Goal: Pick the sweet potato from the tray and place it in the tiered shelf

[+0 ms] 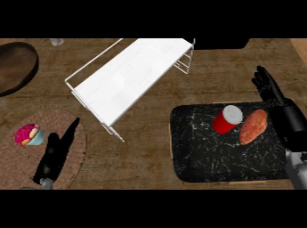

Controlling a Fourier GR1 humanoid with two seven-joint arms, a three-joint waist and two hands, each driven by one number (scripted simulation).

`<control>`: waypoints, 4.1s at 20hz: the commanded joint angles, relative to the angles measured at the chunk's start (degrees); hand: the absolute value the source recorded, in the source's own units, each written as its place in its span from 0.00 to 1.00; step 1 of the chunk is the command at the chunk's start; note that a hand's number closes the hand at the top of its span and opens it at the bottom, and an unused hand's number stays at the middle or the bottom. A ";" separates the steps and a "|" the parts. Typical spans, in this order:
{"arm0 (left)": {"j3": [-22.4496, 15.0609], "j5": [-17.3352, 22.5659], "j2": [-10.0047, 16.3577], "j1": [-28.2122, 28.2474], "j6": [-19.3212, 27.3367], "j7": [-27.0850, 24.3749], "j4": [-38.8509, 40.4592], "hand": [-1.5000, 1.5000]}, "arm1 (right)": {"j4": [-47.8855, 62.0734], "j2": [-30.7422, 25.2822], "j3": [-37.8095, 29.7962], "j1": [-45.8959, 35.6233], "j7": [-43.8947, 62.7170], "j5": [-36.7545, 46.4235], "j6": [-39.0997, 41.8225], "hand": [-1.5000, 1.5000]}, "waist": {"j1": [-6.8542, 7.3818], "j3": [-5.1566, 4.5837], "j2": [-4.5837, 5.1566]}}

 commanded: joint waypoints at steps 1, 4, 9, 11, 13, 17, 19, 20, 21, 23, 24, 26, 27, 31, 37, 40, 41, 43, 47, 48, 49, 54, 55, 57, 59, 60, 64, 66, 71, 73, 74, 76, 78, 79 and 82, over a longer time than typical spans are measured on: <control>0.36 -2.24 -2.58 -2.81 3.28 0.35 -1.10 0.50 | 3.15 0.23 -4.67 -0.65 0.25 -3.20 1.15 1.00 | 0.73 -1.32 -0.41; 6.80 0.93 1.66 -0.41 5.19 -3.33 -14.85 0.50 | 6.33 1.53 -8.50 -4.01 4.97 -6.60 -2.56 1.00 | 1.79 -1.27 -0.39; 10.09 3.34 0.18 -3.32 7.85 -2.78 -19.96 0.50 | 11.82 5.50 -21.48 -3.95 9.49 -12.99 -14.88 0.00 | 0.94 -1.10 -0.58; 8.11 0.60 -2.32 -4.59 10.94 -1.33 -20.08 0.50 | 12.73 4.99 -22.74 -5.27 5.86 -15.43 -10.54 0.00 | 0.83 -1.23 -0.42; 9.17 1.47 -0.75 -1.12 9.59 0.35 -24.60 0.50 | 4.69 0.79 -23.84 -1.01 8.61 -18.75 -4.16 0.00 | 0.54 -1.32 -0.71; 9.81 0.46 -1.86 -4.69 8.98 -1.11 -19.18 0.50 | -1.49 -5.51 -20.05 2.56 13.09 -16.03 2.59 0.00 | -0.09 -1.39 -0.61; 10.82 1.14 -0.72 -3.82 9.16 0.19 -21.30 0.50 | -3.81 -10.81 -16.94 3.31 18.90 -13.41 5.06 0.00 | -0.06 -1.47 -0.77; 10.40 0.81 -1.76 -5.16 9.67 -0.36 -19.61 0.50 | -3.69 -12.78 -13.96 2.52 20.26 -10.32 6.08 0.00 | -0.01 -1.55 -0.56; 9.02 0.38 -2.58 -2.29 9.97 -0.49 -21.11 0.50 | -7.02 -15.71 -14.56 4.97 23.30 -11.58 8.50 0.00 | -0.50 -1.57 -0.97; 9.80 0.44 -1.22 -2.98 8.92 -0.51 -22.10 0.50 | -8.73 -19.02 -13.49 1.09 30.23 -11.13 8.60 0.00 | 0.67 -1.54 -0.81; 9.91 0.91 -1.03 -3.26 9.25 1.64 -23.63 0.50 | -8.82 -21.23 -12.18 -0.12 32.77 -9.88 9.64 0.00 | 1.25 -1.54 -0.81; 10.31 0.84 -1.10 -4.74 8.58 0.05 -21.43 0.50 | -10.54 -25.03 -8.46 -0.33 35.37 -3.94 10.67 0.00 | 1.12 -1.61 -0.48; 9.36 0.30 -1.41 -4.26 8.86 0.75 -21.95 0.50 | -9.95 -27.00 -7.35 -2.41 37.68 -1.30 10.56 0.00 | 2.00 -1.61 -0.35; 9.13 0.11 -1.68 -6.00 8.88 1.98 -22.73 0.50 | -14.24 -28.76 0.41 -6.11 49.78 4.19 11.54 0.00 | 2.21 -1.55 -0.38; 8.75 -1.13 -3.80 -4.75 8.32 -0.36 -20.67 0.50 | -10.31 -21.32 8.09 -15.37 62.59 9.64 12.80 0.00 | 1.77 -1.41 -0.28; 10.96 -0.41 -2.44 -3.15 7.44 0.81 -22.16 0.50 | -7.48 -18.62 10.93 -15.27 62.43 15.74 13.02 0.00 | 1.67 -1.37 -0.38; 10.51 -1.02 -2.26 -4.06 7.98 3.12 -23.96 0.50 | -8.12 -18.43 11.60 -16.26 65.22 15.87 14.45 0.00 | 1.58 -1.37 -0.44; 12.15 0.42 -1.33 -3.01 6.33 2.61 -23.94 0.50 | -6.12 -18.49 12.85 -16.25 65.91 18.16 15.85 0.00 | 1.60 -1.37 -0.43; 12.11 0.01 -1.63 -3.37 5.68 1.21 -23.63 0.50 | -3.70 -20.29 14.57 -17.04 69.84 18.04 21.26 0.00 | 1.57 -1.40 -0.43; 9.98 -2.32 -4.57 -5.12 8.57 1.58 -21.50 0.50 | -4.79 -18.86 17.07 -12.71 68.71 22.09 17.25 0.00 | 0.78 -1.36 -0.41; 12.28 -0.14 -3.60 -4.37 6.65 1.34 -21.92 0.50 | -4.40 -17.80 15.33 -15.58 71.16 21.37 18.92 0.00 | 1.11 -1.38 -0.45; 13.69 -1.72 -4.13 -5.29 5.32 1.18 -20.70 0.50 | -0.69 -13.38 12.88 -12.51 64.06 26.69 17.61 0.00 | 0.95 -1.35 -0.41; 13.63 -2.45 -5.14 -6.95 4.94 -0.77 -17.35 0.50 | -1.36 -12.74 10.94 -13.34 65.43 25.81 19.21 0.00 | 0.81 -1.36 -0.41; 15.99 -0.56 -2.34 -2.77 2.94 1.76 -24.11 0.50 | -1.00 -12.12 10.86 -12.18 64.10 26.91 20.17 0.00 | 1.10 -1.35 -0.48; 14.19 -3.13 -5.90 -2.73 4.22 -2.50 -20.08 0.50 | -1.85 -9.90 11.63 -8.17 61.93 30.78 17.36 0.00 | 0.87 -1.35 -0.46; 12.65 -4.64 -5.75 -6.65 7.08 7.64 -25.94 0.50 | -0.66 -9.39 10.54 -8.72 61.37 30.65 17.87 0.00 | 0.89 -1.33 -0.48; 13.44 -5.83 -8.13 -5.47 5.58 1.31 -19.71 0.50 | 1.32 -8.92 7.39 -8.80 58.67 32.28 22.10 0.00 | 0.84 -1.35 -0.43; 14.54 -5.00 -6.70 -2.35 4.21 2.51 -24.59 0.50 | 6.66 -7.74 7.64 -8.08 53.48 34.93 20.10 0.00 | 1.07 -1.33 -0.42; 17.19 -4.74 -6.80 -4.26 1.74 0.42 -21.51 0.50 | 3.59 -3.97 5.09 -6.59 54.08 38.03 20.07 0.00 | 0.93 -1.34 -0.46; 15.28 -5.96 -8.60 -3.39 2.81 2.88 -24.02 0.50 | 6.25 -3.36 4.24 -8.19 51.66 39.54 20.72 0.00 | 1.03 -1.34 -0.45; 16.71 -5.36 -8.23 -2.54 1.90 -0.57 -21.22 0.50 | 10.81 -3.99 3.21 -8.52 46.72 39.59 19.22 0.00 | 1.11 -1.34 -0.40; 16.25 -5.70 -8.76 -1.64 1.03 -0.08 -22.28 0.50 | 7.05 -1.51 4.15 -5.65 48.16 41.74 18.47 0.00 | 0.98 -1.34 -0.45; 15.71 -6.63 -9.70 -2.75 2.36 1.89 -23.10 0.50 | 14.66 -0.29 3.21 -9.16 44.42 43.61 16.34 0.00 | 1.18 -1.33 -0.38; 20.28 -3.34 -6.59 -7.01 -1.09 0.84 -18.13 0.50 | 13.68 -0.75 3.04 -6.44 42.84 44.34 14.97 0.00 | 0.91 -1.34 -0.37; 15.36 -8.56 -10.67 -5.92 3.51 4.44 -23.52 0.50 | 17.04 0.95 0.40 -11.59 45.30 43.62 19.24 0.00 | 1.12 -1.33 -0.39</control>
